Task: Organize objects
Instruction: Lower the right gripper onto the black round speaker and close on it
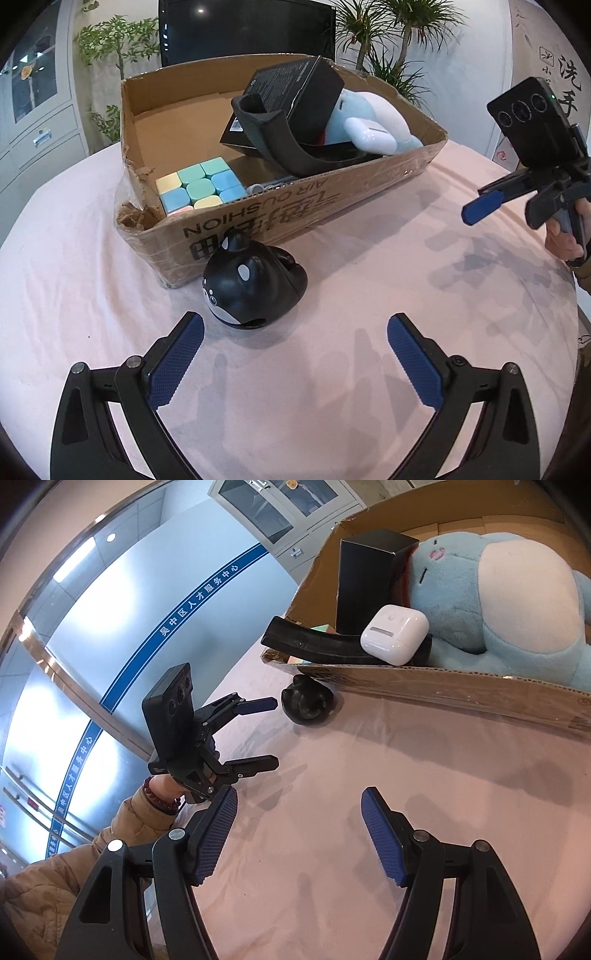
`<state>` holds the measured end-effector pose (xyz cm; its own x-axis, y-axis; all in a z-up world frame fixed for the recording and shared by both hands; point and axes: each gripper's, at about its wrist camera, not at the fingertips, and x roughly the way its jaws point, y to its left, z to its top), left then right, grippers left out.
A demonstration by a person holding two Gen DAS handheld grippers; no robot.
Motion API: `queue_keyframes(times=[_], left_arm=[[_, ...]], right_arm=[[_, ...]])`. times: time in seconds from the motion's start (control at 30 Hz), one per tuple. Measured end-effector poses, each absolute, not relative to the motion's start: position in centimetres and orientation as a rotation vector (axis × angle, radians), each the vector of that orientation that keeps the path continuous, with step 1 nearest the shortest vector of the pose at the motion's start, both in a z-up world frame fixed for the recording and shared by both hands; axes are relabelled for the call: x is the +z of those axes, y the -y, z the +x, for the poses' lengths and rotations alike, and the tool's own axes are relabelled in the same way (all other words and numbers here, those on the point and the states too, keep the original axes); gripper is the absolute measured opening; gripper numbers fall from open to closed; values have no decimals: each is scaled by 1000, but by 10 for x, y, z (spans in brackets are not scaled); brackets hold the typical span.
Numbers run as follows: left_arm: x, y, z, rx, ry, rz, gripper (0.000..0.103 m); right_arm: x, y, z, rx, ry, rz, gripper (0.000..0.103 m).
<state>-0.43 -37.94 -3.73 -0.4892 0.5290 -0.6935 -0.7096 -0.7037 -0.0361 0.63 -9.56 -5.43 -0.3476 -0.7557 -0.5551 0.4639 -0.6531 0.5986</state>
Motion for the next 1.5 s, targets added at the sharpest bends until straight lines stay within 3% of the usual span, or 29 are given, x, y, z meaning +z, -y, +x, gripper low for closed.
queue_keyframes(times=[0.77, 1.2, 1.5], left_arm=[[-54, 348, -51, 2071, -376, -1043, 102], [-58, 275, 54, 1646, -507, -869, 102], [-55, 258, 85, 1711, -546, -836, 101]], right_arm=[[-70, 108, 43, -1998, 416, 1141, 69], [-63, 100, 62, -2052, 398, 1118, 69], [-66, 123, 79, -2093, 188, 1216, 69]])
